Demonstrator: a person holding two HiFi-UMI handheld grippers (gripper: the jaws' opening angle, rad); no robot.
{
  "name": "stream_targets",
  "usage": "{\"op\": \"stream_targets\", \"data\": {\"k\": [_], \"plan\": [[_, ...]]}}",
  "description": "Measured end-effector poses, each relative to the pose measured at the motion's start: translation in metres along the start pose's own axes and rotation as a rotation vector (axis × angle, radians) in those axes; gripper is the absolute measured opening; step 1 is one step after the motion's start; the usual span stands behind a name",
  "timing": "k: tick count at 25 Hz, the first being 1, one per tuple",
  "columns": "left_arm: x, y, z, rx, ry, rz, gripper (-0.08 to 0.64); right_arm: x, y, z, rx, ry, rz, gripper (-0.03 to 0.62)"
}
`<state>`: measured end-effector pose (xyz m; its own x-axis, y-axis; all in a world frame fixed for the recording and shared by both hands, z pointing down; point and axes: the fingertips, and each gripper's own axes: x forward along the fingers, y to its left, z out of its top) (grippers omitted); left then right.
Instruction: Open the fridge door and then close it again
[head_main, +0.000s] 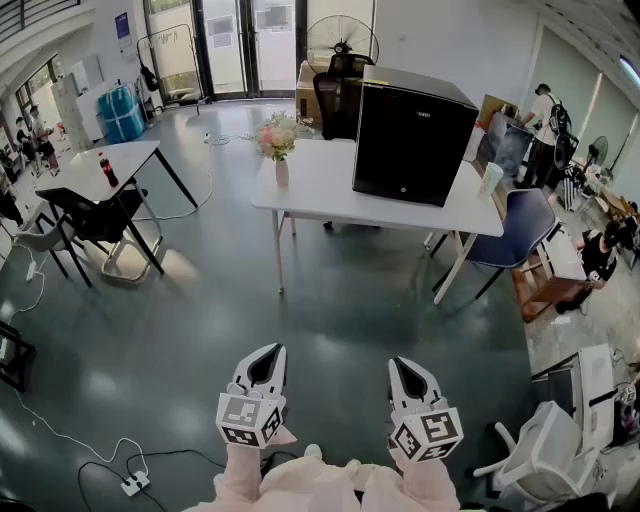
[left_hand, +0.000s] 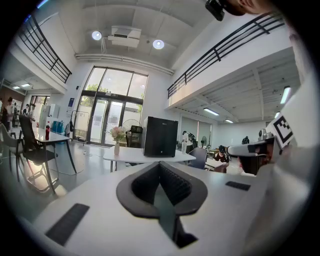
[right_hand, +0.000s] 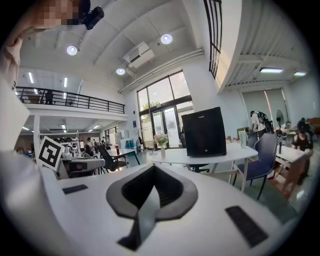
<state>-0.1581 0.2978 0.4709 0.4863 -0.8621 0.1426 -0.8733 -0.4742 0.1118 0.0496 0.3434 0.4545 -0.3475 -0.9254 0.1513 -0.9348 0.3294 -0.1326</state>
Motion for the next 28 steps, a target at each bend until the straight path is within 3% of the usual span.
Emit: {"op": "stream_targets", "data": {"k": [10, 19, 28], "plan": [[-0.008, -0.027, -0.001, 0.038, 0.010, -0.025, 0.011, -0.020, -0.009, -0.004, 0.030, 0.005, -0.020, 0.009], [-0.018, -0.015, -0.004, 0.055, 0.017, -0.003, 0.011, -0.018, -0.012, -0.007, 0.027, -0.009, -0.062, 0.011], [-0.026, -0.002, -0.019, 0.048, 0.043, 0.004, 0.011, -0.008, 0.005, -0.021, 0.031, 0.001, -0.054, 0.011]]}}
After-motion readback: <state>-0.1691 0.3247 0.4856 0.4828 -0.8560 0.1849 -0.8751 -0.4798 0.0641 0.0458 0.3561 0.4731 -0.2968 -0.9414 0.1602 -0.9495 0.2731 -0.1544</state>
